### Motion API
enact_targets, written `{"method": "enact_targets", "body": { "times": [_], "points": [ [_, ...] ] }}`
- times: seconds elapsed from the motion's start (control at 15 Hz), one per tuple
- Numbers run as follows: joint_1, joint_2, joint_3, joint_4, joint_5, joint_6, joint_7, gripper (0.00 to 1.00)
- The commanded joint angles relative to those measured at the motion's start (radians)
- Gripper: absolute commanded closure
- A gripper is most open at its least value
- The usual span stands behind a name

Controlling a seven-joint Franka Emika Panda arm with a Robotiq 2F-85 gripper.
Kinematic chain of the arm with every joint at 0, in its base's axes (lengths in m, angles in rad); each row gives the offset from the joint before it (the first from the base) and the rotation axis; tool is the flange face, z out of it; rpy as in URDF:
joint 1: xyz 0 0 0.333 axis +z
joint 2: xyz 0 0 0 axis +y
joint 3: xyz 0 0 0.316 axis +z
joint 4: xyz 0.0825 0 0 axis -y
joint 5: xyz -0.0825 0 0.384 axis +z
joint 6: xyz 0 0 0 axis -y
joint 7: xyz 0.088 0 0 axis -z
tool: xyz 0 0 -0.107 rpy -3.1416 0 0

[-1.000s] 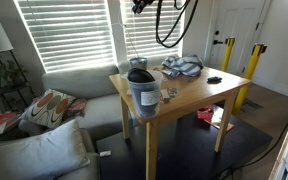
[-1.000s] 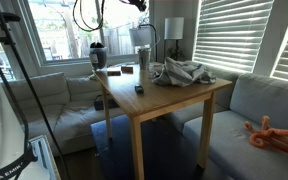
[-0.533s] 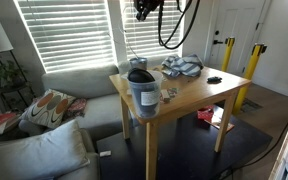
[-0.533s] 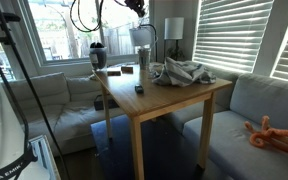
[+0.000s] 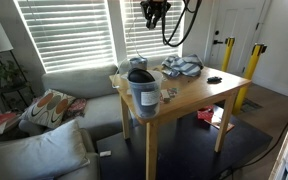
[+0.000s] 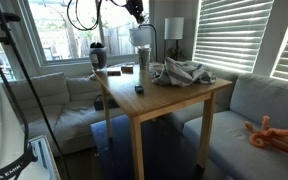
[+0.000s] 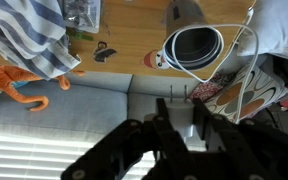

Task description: Put the charger in the metal cup

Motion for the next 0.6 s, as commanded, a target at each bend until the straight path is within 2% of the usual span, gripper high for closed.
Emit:
{"method": "enact_targets", "body": {
  "times": [0.0,0.53],
  "points": [
    [0.008,0.028,-0.014,0.04,-0.013,0.001,0.025,0.93],
    [0.009,0.101,-0.054,-0.005,-0.009,0.187,-0.037,0.93]
  ]
}}
